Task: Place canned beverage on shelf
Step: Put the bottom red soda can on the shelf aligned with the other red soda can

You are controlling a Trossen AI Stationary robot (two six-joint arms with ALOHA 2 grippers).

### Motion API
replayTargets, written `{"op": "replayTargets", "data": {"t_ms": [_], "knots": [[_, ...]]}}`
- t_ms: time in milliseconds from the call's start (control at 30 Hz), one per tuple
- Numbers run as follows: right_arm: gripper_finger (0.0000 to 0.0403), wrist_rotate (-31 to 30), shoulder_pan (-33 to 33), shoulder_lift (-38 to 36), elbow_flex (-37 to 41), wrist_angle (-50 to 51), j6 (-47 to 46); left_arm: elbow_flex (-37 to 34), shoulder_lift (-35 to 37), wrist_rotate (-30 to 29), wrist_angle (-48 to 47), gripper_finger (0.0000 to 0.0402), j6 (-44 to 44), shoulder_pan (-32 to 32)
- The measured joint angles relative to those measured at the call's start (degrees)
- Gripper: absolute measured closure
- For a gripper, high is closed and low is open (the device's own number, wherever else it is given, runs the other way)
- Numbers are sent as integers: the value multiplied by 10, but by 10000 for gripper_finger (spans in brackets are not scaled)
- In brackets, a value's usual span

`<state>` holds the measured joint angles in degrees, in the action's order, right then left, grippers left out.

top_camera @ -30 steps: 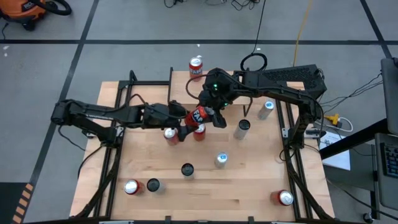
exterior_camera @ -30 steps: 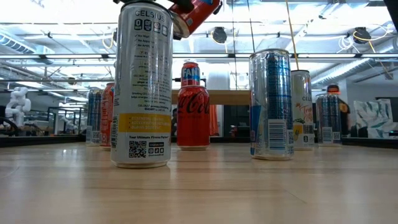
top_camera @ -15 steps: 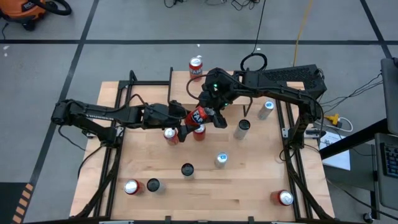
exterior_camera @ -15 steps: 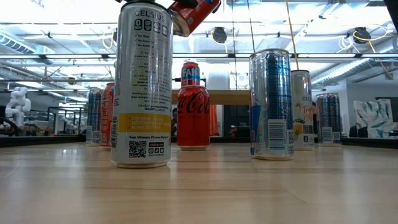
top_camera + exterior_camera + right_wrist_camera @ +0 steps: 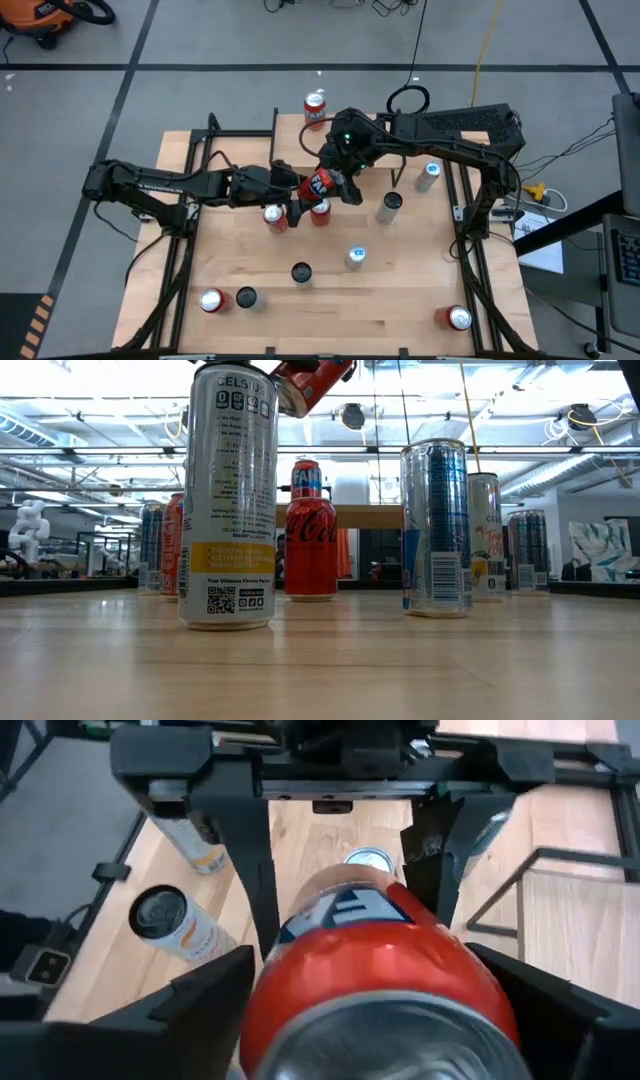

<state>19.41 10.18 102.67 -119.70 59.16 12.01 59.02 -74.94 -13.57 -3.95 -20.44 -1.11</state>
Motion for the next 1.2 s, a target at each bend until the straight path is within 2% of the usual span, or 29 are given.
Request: {"op": "replayTargets", "data": {"t_ms": [200, 433, 733, 933, 1200], "knots": [[36, 0, 3, -18, 0, 5, -51, 0, 0, -9, 64, 77, -1, -1], [35, 1, 29, -62, 0, 5, -102, 0, 0, -26, 126, 77, 1, 0], [35, 2, 61, -87, 1, -15, -124, 0, 0, -39, 142, 77, 13, 0], [35, 1, 89, -135, 1, -25, -168, 0, 0, -40, 177, 79, 18, 0], [35, -1, 111, -163, 1, 54, -190, 0, 0, -60, 194, 106, 32, 0]]}}
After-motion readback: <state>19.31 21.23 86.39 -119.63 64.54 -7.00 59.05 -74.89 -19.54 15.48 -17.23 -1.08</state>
